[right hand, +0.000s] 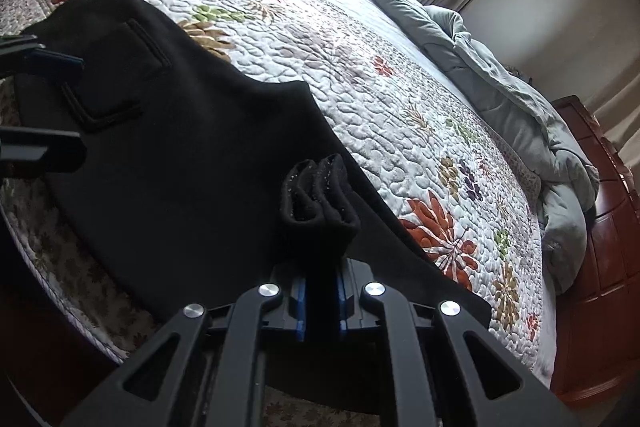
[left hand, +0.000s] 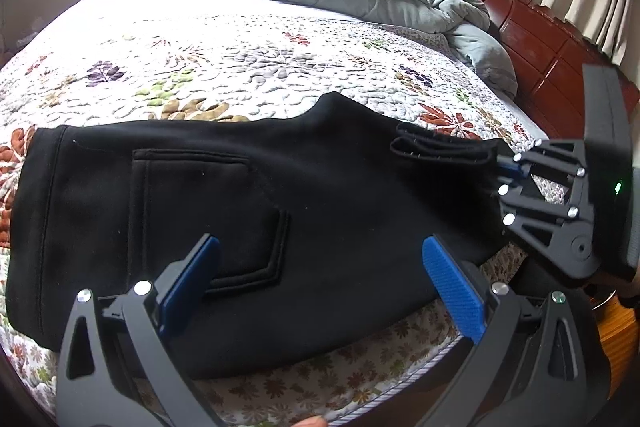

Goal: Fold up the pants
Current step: 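Lower the leg hem onto the pants toward the left gripper and open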

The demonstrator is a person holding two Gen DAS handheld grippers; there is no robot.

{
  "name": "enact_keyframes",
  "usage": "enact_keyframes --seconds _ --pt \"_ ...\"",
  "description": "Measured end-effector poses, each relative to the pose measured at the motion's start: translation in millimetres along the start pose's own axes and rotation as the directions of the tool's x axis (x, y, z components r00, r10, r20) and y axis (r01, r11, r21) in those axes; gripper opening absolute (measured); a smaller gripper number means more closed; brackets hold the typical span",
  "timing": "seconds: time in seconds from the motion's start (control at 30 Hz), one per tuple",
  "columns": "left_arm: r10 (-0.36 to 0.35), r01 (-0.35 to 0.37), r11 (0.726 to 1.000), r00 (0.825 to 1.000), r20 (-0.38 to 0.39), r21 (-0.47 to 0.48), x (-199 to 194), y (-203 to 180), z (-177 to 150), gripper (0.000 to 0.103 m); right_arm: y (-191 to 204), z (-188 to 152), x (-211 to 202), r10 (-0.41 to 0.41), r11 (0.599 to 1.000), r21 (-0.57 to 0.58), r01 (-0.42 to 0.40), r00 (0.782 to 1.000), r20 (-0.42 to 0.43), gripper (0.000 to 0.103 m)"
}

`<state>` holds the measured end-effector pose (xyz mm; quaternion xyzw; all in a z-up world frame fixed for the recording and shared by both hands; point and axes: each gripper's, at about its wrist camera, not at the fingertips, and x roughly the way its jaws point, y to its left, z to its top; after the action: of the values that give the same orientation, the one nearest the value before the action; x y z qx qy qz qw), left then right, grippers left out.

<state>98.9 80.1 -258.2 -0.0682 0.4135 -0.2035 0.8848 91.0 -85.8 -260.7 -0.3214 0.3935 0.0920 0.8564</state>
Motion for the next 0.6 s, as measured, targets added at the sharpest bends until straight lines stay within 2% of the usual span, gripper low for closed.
enact_keyframes --seconds 0.43,0.6 --pt "-0.01 0.01 1.0 1.0 -0.006 -0.029 4 7 1 0.1 21 2 10 -0.031 0.997 -0.064 0.032 0.999 0.007 0.011" --pt "-0.02 0.02 0.998 1.0 0.003 -0.067 3 14 2 0.1 47 -2 16 -0.119 0.977 -0.174 0.122 0.992 0.031 0.012"
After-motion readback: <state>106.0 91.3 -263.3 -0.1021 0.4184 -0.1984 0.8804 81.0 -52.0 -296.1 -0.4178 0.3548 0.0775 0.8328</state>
